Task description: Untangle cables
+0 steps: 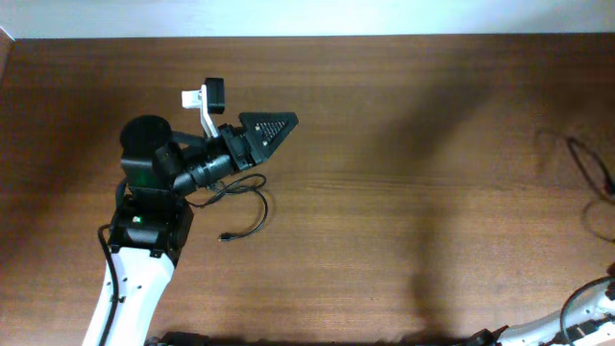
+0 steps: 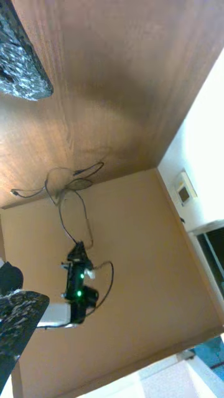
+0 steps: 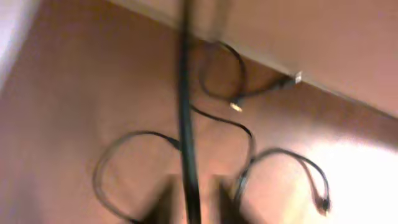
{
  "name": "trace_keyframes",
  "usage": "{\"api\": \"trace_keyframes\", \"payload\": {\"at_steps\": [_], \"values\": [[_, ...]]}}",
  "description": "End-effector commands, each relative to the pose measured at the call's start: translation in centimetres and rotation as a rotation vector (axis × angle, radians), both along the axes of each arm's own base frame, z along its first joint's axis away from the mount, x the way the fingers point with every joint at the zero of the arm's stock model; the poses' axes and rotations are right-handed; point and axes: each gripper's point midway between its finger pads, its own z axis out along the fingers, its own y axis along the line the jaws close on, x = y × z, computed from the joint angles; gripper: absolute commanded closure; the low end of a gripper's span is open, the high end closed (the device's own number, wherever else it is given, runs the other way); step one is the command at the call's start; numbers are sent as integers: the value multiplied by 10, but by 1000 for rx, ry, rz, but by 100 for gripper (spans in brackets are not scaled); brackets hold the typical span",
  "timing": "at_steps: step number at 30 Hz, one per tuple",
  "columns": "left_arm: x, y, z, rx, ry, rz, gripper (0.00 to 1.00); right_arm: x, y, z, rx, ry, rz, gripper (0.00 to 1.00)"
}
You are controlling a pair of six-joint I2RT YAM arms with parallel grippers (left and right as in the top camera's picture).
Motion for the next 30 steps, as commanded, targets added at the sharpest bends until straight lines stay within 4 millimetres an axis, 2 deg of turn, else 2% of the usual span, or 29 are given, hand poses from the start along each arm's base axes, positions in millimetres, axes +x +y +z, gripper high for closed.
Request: {"api": "trace_keyframes", "payload": {"at_steps": [1, 4, 5, 7, 9, 10, 11, 12, 14, 15, 16, 17, 19, 20, 21, 22, 23, 25, 27, 28, 29, 30], "values": [[-4, -1, -1, 8, 6, -19, 1, -24, -7, -35, 63, 94, -188, 7], [-9, -4, -2, 3, 13, -47, 1, -21, -1, -46, 106, 91, -181, 5], [-10, -4, -1, 1, 13, -57, 1, -11, 6, -45, 136, 48, -127, 5], [-11, -5, -1, 0, 13, -63, 1, 26, 34, -38, 249, -117, 80, 5], [-11, -5, -1, 0, 9, -63, 1, 71, 83, -14, 350, -327, 383, 5], [-11, -5, 0, 0, 9, -63, 1, 81, 99, -6, 367, -376, 474, 4], [-11, -5, 1, 15, -26, -66, 1, 98, 130, 4, 391, -428, 615, 5], [-11, -5, 1, 34, -57, -70, 1, 104, 146, 4, 411, -422, 656, 4], [-12, -5, -2, 99, -152, -88, 2, 128, 207, 1, 468, -372, 804, 8], [-11, -5, -2, 133, -202, -91, 16, 134, 230, 0, 490, -356, 849, 8], [-6, -1, -9, 194, -239, -61, 22, 145, 276, -1, 535, -319, 940, 8], [-3, 2, -14, 215, -229, -40, 22, 148, 296, -1, 551, -302, 984, 8], [0, 7, -26, 256, -195, -8, 20, 153, 361, -3, 583, -250, 1146, 9], [-1, 8, -29, 269, -193, -11, 19, 153, 409, -3, 605, -214, 1250, 10], [-1, 8, -30, 271, -194, -12, 18, 152, 446, -3, 614, -195, 1335, 10], [-1, 8, -30, 276, -202, -13, 18, 150, 471, -3, 622, -181, 1388, 10], [-2, 8, -32, 290, -208, -19, 18, 143, 512, -3, 629, -157, 1481, 10], [-6, 11, -48, 355, -193, -33, 18, 131, 552, -8, 602, -104, 1579, 9], [-16, 19, -81, 463, -106, -46, 14, 121, 577, -18, 524, -20, 1652, 9], [-22, 29, -103, 538, -33, -35, 12, 116, 587, -21, 500, 6, 1680, 8], [-29, 48, -130, 652, 81, 13, 11, 111, 596, -21, 500, 12, 1705, 8], [-33, 66, -147, 744, 167, 68, 11, 109, 601, -21, 499, 13, 1717, 8]]}}
